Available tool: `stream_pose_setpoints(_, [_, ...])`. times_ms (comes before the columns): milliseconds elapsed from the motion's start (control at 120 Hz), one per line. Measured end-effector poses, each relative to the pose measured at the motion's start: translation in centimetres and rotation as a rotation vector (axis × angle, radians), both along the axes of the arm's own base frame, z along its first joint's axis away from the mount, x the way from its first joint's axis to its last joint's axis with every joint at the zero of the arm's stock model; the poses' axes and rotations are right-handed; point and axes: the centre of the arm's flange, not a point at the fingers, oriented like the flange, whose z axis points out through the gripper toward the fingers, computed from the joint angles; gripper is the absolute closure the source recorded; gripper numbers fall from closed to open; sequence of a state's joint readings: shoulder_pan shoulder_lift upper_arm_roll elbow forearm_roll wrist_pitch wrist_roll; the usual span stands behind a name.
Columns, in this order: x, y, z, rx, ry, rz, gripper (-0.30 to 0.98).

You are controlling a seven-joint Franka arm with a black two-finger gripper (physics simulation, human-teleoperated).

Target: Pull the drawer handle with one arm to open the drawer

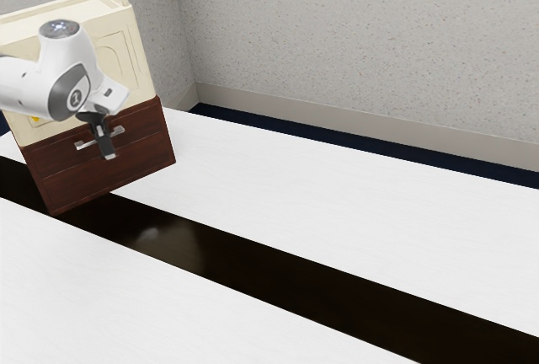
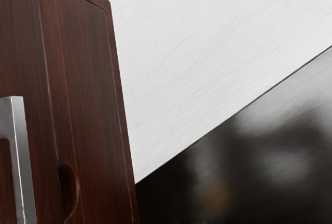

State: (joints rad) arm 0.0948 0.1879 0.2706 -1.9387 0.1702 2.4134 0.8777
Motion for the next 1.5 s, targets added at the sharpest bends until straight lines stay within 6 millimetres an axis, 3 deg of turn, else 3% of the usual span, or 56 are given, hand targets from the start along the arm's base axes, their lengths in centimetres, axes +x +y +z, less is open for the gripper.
stream_pose_setpoints(200, [0.4,0.1,-0.3,0.005,-0.021,-0.005,0.00])
stream_pose_setpoints(567, [1.2,2.4,-1.0,0.022,-0.044,0.029,0.00])
stream_pose_setpoints(1267, [2.1,4.3,-4.2,0.017,-0.013,0.068,0.00])
stream_pose_setpoints(1500, [2.2,4.3,-4.4,0.003,-0.014,0.079,0.16])
